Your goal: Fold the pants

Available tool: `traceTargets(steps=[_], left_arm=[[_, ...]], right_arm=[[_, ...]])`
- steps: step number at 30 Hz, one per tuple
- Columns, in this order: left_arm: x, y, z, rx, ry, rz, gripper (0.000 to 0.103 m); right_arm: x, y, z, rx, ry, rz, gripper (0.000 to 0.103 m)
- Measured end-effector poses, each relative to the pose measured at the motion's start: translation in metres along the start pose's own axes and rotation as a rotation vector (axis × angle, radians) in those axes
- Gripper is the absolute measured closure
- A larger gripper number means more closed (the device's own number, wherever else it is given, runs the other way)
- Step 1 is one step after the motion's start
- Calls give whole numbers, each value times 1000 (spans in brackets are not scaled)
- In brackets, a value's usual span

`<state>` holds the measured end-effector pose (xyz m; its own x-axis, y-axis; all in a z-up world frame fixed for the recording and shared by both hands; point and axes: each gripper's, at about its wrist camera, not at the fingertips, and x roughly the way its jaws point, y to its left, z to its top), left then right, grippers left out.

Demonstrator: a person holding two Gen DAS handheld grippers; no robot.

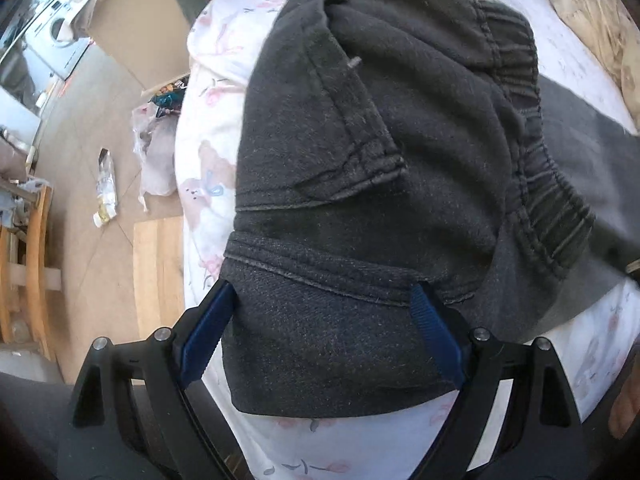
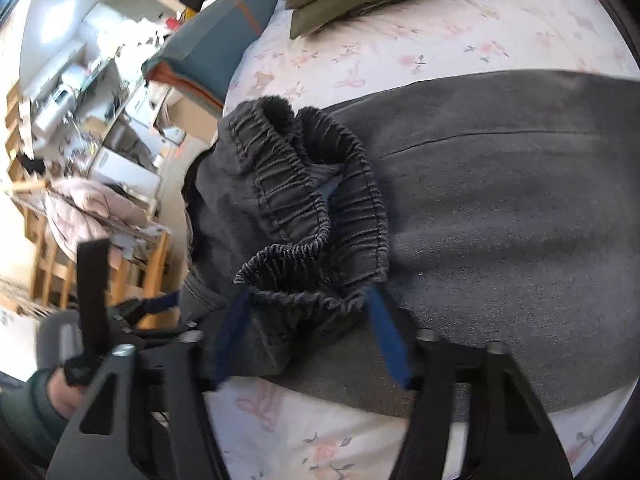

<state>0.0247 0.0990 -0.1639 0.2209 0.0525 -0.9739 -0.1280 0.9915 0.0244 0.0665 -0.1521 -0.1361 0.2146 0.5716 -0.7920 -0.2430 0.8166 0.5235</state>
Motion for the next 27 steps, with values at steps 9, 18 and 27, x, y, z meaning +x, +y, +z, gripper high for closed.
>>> traceTargets(steps=[9,18,27], left_arm=[[-11,-3,4,-18,-22,-43,16],[-1,-31,-4,40,15,12,15],[0,-39,-8,85,15,16,14]], right_arm=[[-45,-9,10,75,31,-53,82],[17,35,119,-19,27,21,37],[31,50,142,-102,-41,-13,96]])
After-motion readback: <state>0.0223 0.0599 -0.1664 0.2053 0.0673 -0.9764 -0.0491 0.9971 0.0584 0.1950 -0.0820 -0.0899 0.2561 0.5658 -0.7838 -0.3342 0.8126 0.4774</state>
